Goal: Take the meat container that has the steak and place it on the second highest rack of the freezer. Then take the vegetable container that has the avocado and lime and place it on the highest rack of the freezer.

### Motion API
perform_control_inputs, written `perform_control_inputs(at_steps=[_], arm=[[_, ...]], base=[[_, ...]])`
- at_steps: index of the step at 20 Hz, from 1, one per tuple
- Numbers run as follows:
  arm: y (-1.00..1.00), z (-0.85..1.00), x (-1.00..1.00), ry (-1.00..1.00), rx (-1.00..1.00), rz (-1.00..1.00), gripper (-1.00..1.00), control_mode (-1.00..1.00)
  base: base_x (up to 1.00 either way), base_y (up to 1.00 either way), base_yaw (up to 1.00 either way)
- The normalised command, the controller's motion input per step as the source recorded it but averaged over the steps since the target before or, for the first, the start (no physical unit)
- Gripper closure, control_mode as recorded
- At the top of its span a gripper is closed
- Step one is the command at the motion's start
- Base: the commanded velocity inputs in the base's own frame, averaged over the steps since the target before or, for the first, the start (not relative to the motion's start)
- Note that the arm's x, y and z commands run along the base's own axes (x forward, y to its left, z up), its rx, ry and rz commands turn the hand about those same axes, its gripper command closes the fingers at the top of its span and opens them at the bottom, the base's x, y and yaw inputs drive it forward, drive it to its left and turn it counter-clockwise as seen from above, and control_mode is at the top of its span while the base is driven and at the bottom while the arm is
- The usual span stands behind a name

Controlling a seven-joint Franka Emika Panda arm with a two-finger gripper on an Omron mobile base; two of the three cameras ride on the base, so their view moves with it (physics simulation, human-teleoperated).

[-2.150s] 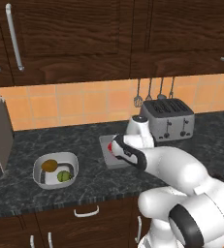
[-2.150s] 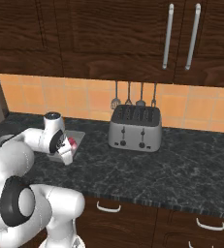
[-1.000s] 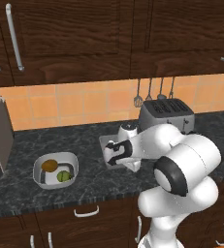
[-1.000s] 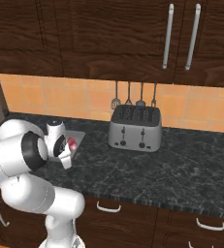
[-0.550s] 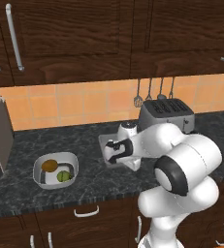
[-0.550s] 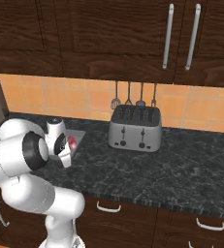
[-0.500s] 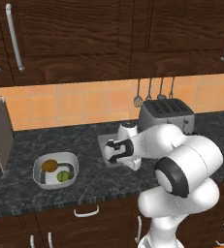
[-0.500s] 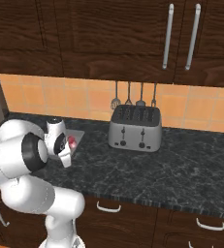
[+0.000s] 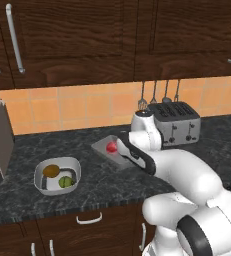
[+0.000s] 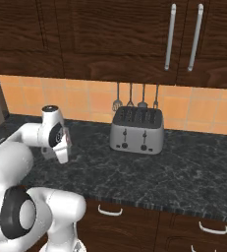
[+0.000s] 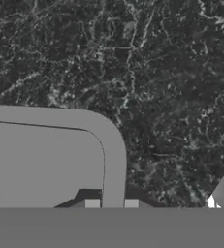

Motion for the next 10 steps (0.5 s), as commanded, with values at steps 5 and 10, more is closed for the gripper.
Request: perform_control_inputs(at_steps=[5,10], arm=[[-0.59,0.72,-0.46,0.0,0.02,-0.08,1.0,-1.0],[-0.17,0.78,-0.46,0.0,0.03,-0.25,1.0,-1.0]], base=[[0.0,0.0,0.0],[0.0,0.0,0.0]])
